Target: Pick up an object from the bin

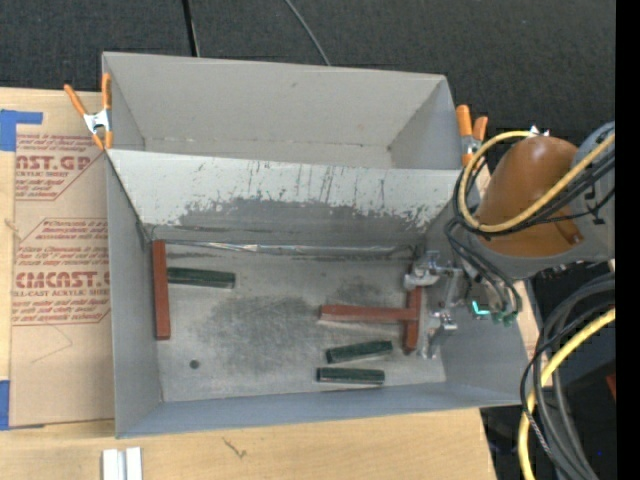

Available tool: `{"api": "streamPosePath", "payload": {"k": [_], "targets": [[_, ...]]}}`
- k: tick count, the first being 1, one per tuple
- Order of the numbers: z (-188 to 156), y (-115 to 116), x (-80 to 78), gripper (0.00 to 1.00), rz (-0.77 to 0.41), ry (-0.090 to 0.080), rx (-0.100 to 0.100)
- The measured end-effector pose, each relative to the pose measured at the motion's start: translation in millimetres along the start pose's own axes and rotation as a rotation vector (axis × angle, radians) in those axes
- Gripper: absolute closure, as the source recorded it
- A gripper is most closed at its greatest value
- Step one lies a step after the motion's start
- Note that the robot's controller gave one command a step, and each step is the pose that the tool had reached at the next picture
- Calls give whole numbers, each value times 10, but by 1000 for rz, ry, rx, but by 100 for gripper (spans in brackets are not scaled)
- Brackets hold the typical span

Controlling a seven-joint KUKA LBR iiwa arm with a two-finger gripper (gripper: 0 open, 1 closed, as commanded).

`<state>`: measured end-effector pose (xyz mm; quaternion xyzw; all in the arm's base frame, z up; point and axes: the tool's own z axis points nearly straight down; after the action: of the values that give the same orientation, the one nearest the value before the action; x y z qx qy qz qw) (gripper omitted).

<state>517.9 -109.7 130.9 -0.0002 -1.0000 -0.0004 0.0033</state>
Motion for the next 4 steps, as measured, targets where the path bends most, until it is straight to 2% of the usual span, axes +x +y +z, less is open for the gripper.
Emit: {"api": "streamPosePath", "payload": {"k": [1, 2, 3, 4], "targets": [[-36, 3, -21, 0, -1, -7, 1], [495, 423, -345, 0, -44, -10, 3], [470, 426, -379, 0, -46, -15, 5], [512, 520, -409, 0, 17, -14, 8]]}}
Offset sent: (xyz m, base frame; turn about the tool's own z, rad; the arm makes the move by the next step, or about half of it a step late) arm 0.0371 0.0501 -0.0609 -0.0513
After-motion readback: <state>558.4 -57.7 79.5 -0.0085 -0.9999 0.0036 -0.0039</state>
